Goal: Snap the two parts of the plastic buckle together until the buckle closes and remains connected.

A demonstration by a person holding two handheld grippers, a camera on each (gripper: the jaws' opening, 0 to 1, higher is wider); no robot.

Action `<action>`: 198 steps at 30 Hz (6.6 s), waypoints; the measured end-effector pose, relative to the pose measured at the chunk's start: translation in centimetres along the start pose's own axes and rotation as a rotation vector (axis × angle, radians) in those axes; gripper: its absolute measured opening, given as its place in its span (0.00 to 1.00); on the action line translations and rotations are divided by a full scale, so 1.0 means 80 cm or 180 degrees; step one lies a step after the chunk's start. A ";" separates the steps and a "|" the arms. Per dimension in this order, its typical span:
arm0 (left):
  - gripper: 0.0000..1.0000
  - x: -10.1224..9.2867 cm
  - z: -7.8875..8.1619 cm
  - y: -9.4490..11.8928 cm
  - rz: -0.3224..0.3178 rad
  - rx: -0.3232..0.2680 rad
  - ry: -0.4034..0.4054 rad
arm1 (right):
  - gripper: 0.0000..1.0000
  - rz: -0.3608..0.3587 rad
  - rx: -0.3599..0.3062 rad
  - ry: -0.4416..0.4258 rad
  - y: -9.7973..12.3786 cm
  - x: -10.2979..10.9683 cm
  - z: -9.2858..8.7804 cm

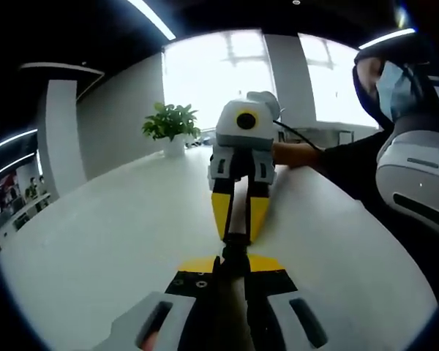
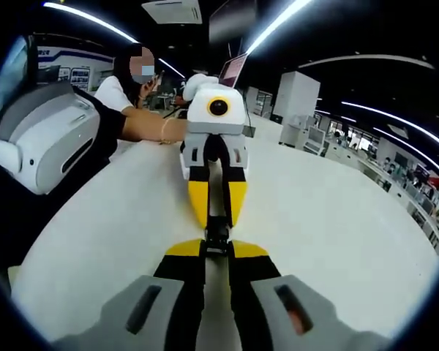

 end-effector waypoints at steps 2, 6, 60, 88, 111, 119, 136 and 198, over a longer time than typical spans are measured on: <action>0.12 0.000 0.000 0.000 -0.0004 -0.0006 0.0011 | 0.12 0.0006 -0.0011 -0.0013 0.000 0.000 -0.001; 0.11 -0.002 -0.001 -0.002 -0.0049 -0.0022 0.0055 | 0.00 0.0037 -0.0086 0.0003 0.000 0.004 0.001; 0.12 -0.007 0.007 -0.015 0.0012 -0.0044 0.0020 | 0.18 -0.0714 0.0564 -0.0804 0.072 -0.052 -0.040; 0.12 -0.008 0.006 -0.015 0.0005 -0.0037 0.0029 | 0.03 -0.0623 0.0529 -0.0600 0.068 -0.036 -0.034; 0.12 -0.009 0.007 -0.015 0.0008 -0.0034 0.0019 | 0.21 -0.0811 0.0253 -0.0857 0.065 -0.060 -0.057; 0.12 -0.008 0.007 -0.014 0.0004 -0.0038 0.0026 | 0.14 -0.0730 0.0227 -0.0944 0.061 -0.057 -0.056; 0.12 -0.009 0.008 -0.014 0.0032 -0.0014 -0.0018 | 0.13 -0.0704 0.0253 -0.0941 0.058 -0.056 -0.054; 0.12 -0.006 0.008 -0.013 0.0086 -0.0004 0.0029 | 0.13 0.0091 0.0080 0.0035 0.021 0.000 -0.011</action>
Point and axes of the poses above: the point that each gripper's makers call its tool centre point, and the gripper's own axes: y roughly backward along the fingers, x roughly to its left, z roughly out of its top, the point moved 10 cm from there along y, roughly backward along the fingers, and after that the axes turned 4 degrees about x, right-handed, at the moved point
